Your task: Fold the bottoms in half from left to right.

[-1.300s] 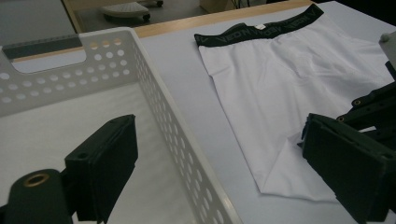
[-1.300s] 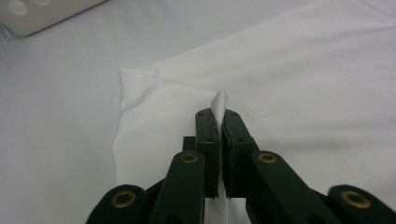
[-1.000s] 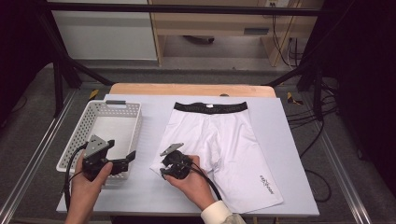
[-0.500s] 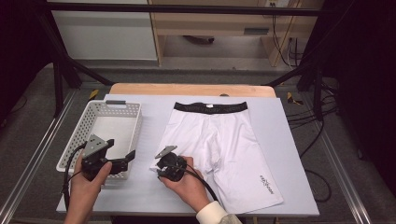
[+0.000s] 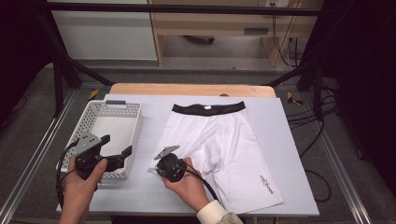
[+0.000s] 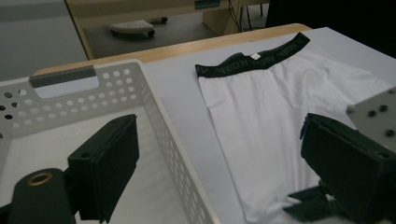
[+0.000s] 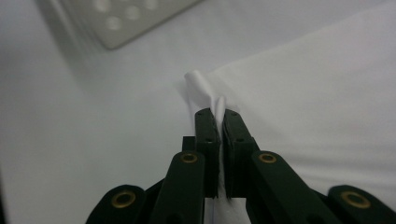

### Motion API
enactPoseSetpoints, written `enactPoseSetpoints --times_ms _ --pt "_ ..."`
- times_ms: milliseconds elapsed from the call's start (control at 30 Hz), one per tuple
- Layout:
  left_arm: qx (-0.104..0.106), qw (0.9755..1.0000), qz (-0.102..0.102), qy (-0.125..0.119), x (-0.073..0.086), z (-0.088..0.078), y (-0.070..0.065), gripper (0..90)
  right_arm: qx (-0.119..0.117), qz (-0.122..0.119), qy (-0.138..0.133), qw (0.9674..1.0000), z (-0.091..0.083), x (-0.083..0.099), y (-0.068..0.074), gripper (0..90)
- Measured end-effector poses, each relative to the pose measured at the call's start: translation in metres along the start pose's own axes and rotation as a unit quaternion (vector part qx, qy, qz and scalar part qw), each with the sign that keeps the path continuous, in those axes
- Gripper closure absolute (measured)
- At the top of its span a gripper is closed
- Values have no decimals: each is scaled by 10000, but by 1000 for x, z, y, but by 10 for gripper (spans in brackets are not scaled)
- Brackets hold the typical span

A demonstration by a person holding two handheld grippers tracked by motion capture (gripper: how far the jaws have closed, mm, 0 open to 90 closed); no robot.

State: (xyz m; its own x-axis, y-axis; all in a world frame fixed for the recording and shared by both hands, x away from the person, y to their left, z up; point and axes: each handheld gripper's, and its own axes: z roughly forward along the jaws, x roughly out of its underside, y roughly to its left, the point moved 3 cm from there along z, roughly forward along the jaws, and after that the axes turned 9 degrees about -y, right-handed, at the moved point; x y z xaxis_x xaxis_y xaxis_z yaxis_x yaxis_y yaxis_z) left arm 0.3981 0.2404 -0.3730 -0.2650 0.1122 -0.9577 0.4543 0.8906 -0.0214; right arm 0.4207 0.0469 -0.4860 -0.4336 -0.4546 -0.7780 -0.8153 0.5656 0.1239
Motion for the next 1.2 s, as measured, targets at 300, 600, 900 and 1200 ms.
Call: enactPoseSetpoints --times_ms 300,600,900,1200 --pt "49 9988 473 -78 -28 45 -41 120 -359 -150 -532 9978 -35 9 8 867" --pt "320 9954 -194 878 -4 150 -52 190 10 195 -897 9958 -77 32 -33 865" --pt "-64 9870 71 1602 40 188 -50 214 199 93 -912 9956 -92 39 -49 863" --pt "-230 9852 169 1692 48 187 -48 334 446 171 -1082 9930 -103 37 -56 864"
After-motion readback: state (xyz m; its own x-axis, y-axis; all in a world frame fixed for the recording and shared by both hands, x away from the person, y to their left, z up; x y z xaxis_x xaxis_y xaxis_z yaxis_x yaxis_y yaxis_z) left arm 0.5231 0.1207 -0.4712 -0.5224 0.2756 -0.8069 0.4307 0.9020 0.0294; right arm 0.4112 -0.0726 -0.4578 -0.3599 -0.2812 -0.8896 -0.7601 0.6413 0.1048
